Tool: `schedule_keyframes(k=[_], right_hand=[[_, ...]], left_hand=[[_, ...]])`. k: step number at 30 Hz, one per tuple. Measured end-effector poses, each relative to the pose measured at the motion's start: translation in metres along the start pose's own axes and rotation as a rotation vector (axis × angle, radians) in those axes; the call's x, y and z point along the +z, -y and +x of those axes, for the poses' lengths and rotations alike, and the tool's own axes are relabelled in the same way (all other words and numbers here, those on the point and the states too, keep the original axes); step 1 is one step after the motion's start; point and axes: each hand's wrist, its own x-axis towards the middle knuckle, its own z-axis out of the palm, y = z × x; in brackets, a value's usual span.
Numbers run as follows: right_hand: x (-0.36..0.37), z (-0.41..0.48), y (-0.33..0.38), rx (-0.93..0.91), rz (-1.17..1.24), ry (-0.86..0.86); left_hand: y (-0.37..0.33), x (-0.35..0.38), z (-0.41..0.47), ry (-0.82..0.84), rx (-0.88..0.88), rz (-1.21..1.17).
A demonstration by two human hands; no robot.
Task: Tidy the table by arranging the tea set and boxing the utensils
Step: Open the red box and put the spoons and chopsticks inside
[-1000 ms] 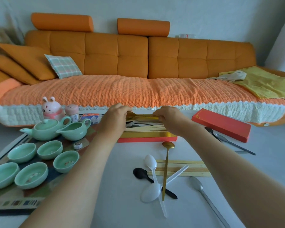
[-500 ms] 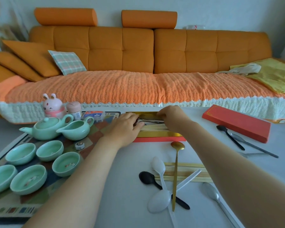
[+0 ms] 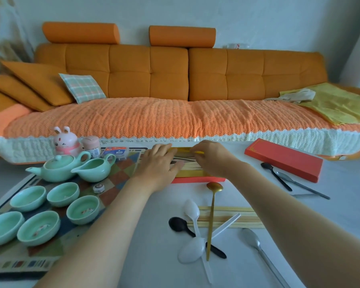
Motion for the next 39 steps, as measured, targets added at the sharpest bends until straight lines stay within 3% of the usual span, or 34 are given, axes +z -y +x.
schedule_keyframes(k=[3,6,13,21,29,34,39], right_hand=[[-0.007,-0.017,0.006,-0.114,-0.009,-0.112],[-0.018,-0.042,0.014,-0.13,-0.112,-0.091],[-0.02,-0.076,0.015,0.258,-0.36,0.195],[-0.003,-0.086,0.02,0.499,0.011,0.24],[-0.019,-0.094,0.027,0.602,0.386,0.276],[-0.026,-0.096,0.028,0.487,0.485,0.292],[-0.035,-0.092,0.03,0.332,0.606,0.235]], left_hand=[[-0.014,-0.005,-0.006,-0.126,0.09,-0.007],[-0.032,-0.005,-0.014,-0.179,0.159,-0.024],[-0.072,-0.006,-0.037,0.027,0.158,-0.172],[-0.075,-0.006,-0.054,0.17,0.104,-0.175],[-0.07,-0.011,-0.053,-0.059,0.155,-0.251],[-0.063,-0.014,-0.048,-0.132,0.231,-0.298],[-0.057,-0.028,-0.041,-0.109,0.116,-0.473]])
